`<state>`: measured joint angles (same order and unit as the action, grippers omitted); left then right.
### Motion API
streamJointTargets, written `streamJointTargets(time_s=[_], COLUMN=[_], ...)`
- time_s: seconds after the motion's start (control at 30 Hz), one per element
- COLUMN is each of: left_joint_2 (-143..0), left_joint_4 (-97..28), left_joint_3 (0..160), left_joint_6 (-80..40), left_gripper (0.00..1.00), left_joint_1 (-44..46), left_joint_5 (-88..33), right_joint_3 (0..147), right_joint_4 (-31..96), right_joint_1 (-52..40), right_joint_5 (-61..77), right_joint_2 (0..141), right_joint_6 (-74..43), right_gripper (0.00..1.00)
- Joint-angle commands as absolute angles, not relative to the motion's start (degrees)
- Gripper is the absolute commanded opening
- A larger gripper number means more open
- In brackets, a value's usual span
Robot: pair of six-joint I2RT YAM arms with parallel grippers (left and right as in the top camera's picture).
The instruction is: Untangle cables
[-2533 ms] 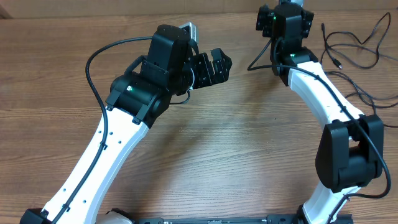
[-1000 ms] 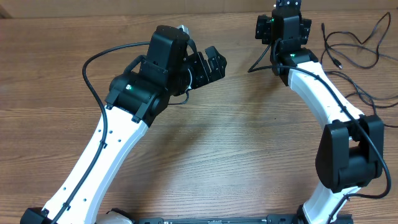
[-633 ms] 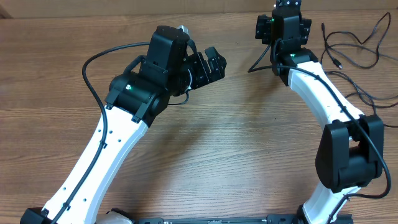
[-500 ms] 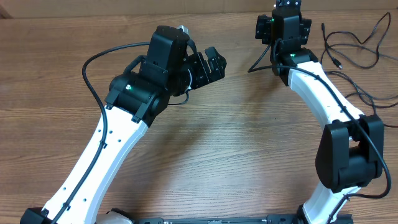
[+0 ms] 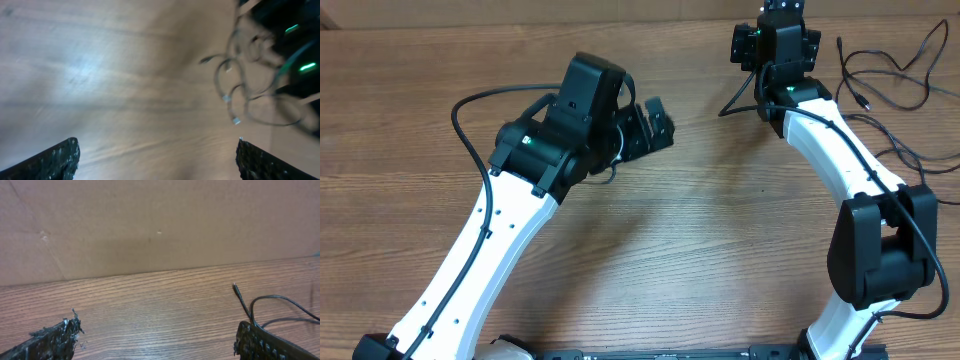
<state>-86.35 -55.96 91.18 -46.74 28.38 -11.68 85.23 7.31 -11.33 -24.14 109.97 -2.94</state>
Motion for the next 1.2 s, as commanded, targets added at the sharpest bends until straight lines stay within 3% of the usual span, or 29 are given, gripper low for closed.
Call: streamJointTargets(time_s=[0.0,0.4,0.77,1.17], left_joint_2=[-86.89,-85.3,-78.59,-71.75], left_joint_4=[-60.01,-61.58,-59.2,-56.34], left_joint_3=[91.13,91.0,90.89,90.74], left_joint_6=[-42.68,-33.5,-21.21,-20.78], left_gripper=[1.0,1.0,1.0,1.0], left_joint_1=[28.14,28.14,28.14,26.22], left_joint_5=[-10.44,7.7,15.03,24.58], right_joint_3=[85.89,85.89,85.89,85.89], right_joint_4=[7.09,7.09,7.09,7.09], right_joint_1=[-11.18,-11.18,-11.18,-11.18], right_joint_5=[-23.92,-23.92,-23.92,-23.92], right_joint_2=[108.22,108.22,108.22,108.22], right_joint_6=[-2.92,-2.92,-2.92,-2.92], right_gripper=[1.0,1.0,1.0,1.0])
